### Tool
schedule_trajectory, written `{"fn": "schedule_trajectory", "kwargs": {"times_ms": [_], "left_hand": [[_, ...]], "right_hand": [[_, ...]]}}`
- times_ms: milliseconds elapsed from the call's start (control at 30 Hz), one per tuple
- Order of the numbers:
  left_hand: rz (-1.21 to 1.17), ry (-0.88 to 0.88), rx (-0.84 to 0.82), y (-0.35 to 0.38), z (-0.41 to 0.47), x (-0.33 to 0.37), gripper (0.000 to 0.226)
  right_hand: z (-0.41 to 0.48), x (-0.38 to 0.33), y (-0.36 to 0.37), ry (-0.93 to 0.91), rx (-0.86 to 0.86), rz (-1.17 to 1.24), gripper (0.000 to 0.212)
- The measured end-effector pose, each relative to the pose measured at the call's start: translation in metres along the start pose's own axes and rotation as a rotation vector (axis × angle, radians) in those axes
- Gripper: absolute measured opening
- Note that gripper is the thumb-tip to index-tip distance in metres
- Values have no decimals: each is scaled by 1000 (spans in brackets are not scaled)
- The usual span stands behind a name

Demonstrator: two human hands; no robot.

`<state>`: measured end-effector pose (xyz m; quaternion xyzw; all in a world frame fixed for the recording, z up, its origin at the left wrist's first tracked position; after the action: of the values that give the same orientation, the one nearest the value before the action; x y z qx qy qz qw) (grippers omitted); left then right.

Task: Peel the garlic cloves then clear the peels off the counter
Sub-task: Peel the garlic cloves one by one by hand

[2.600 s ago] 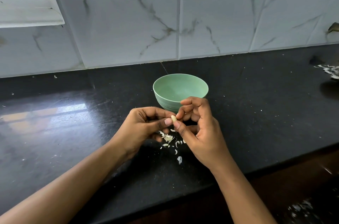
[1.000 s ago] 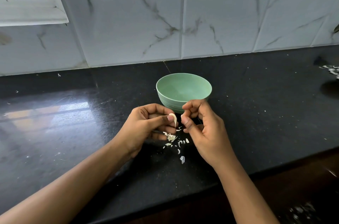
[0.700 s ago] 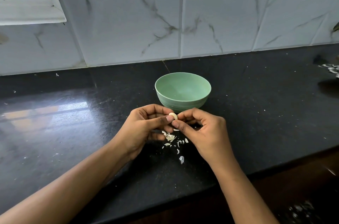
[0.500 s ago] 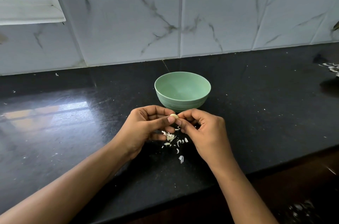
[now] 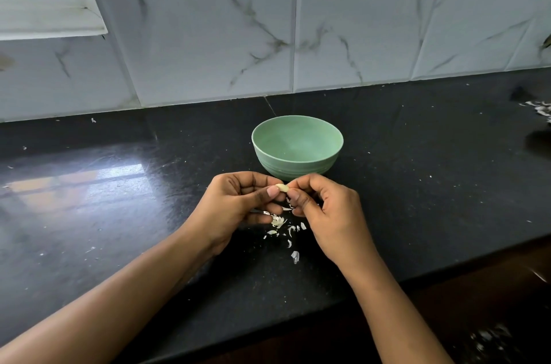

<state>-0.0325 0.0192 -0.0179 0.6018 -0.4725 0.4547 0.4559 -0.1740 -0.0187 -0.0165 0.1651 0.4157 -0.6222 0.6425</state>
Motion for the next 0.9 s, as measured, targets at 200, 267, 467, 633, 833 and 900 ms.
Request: {"fn": "schedule_trajectory", "kwargs": {"times_ms": [200, 267, 467, 633, 833, 900], "left_hand": [[-26, -41, -11, 1, 0, -1, 21], [-27, -38, -13, 1, 0, -1, 20], [-42, -34, 3, 0, 1, 0, 21], [-39, -56, -12, -1, 1, 0, 23], [-138, -160, -121, 1, -1, -2, 18], [-173, -192, -149, 2, -2, -2, 14]], "right_hand": [[1, 3, 2, 30, -27, 94, 9], [1, 2, 2, -4, -24, 69, 5], [2, -7, 0, -152, -2, -46, 11], [2, -9, -1, -188, 3, -60, 12], [2, -8, -1, -164, -8, 48, 7], [2, -10, 0, -169, -28, 86, 9]]}}
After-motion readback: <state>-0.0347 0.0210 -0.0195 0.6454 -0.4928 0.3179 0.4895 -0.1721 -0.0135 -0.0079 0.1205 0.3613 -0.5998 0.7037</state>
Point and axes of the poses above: each hand's wrist, its own z-axis towards the middle knuckle, its own y-axis out of the palm, x = y × z, the point moved 6 cm from there along z, towards the middle knuckle, and after that the axes turned 8 degrees about -y, right-handed, at the moved point
